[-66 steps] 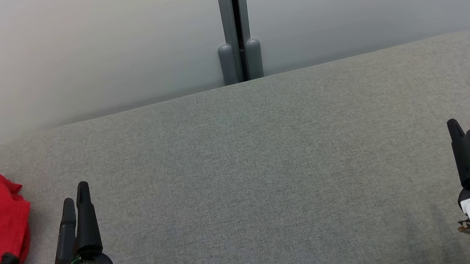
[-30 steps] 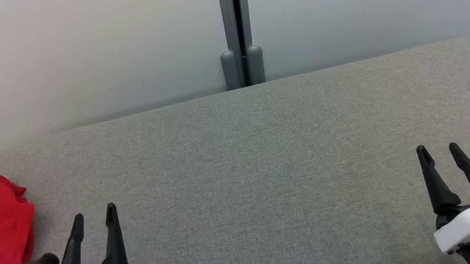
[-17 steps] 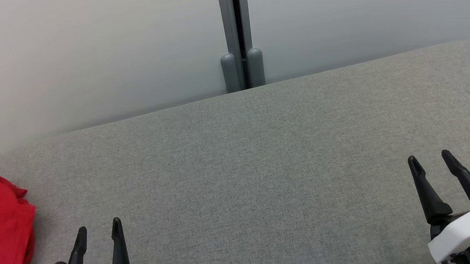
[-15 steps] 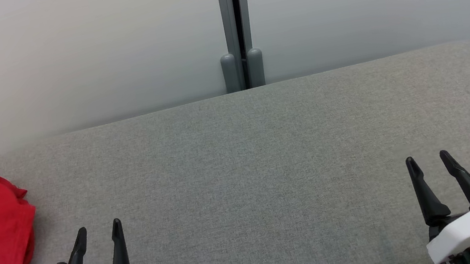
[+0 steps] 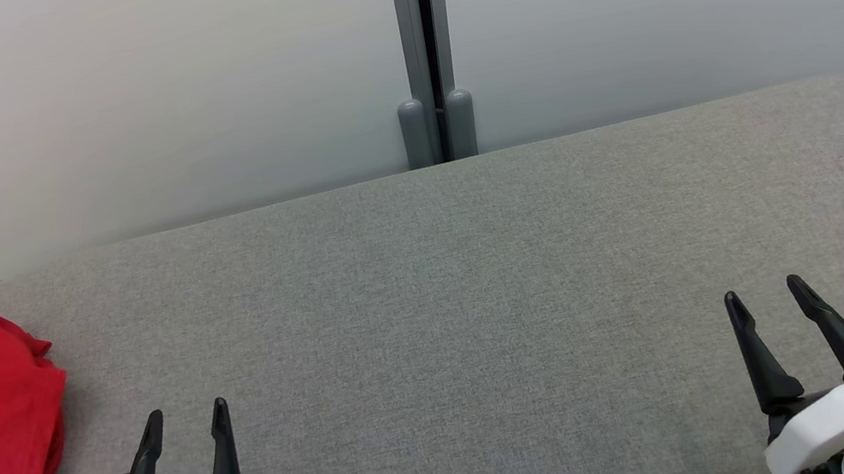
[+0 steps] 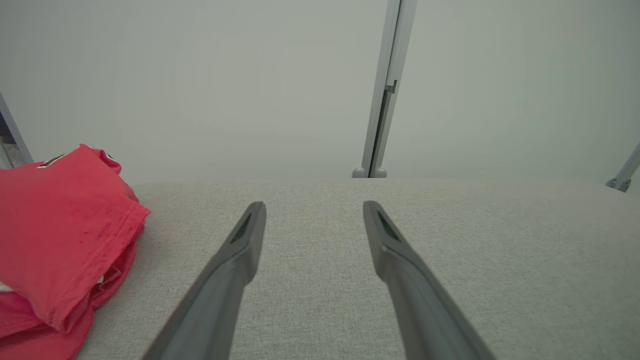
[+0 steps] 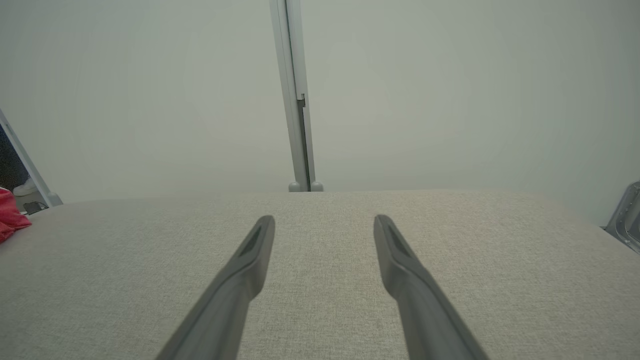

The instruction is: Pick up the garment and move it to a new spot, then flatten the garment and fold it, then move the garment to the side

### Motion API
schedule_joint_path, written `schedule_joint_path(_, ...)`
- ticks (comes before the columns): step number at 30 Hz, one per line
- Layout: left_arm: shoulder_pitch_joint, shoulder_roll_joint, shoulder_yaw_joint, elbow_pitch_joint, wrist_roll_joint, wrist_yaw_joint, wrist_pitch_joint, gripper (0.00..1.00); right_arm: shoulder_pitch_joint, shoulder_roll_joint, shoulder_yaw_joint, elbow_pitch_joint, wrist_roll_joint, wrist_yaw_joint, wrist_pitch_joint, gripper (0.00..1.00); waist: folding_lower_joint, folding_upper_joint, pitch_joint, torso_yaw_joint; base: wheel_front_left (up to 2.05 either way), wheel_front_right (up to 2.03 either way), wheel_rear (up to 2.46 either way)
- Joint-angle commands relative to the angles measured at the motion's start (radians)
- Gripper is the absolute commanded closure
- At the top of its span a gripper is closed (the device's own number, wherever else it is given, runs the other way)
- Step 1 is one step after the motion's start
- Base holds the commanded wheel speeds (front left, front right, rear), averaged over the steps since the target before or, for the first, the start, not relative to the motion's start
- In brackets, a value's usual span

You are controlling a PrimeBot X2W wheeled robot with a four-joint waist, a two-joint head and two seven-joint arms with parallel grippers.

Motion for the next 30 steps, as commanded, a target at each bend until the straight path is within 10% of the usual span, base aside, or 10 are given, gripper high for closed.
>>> schedule_joint_path(1,0.0,0.002,0.002,0.001,0.02,-0.001,-0.009,0.0,0.006,0.0,-0.004,-0.001,-0.023,0.0,-0.011,0.0,0.0,0.0,0.0,0.001,0.0,0.0,0.0)
schedule_joint_path(30,-0.018,-0.014,0.014,0.046,0.086,-0.022,-0.036,0.0,0.025,0.028,-0.033,0.001,-0.091,0.0,-0.022,0.0,0.0,0.0,0.001,0.023,0.0,0.0,0.0)
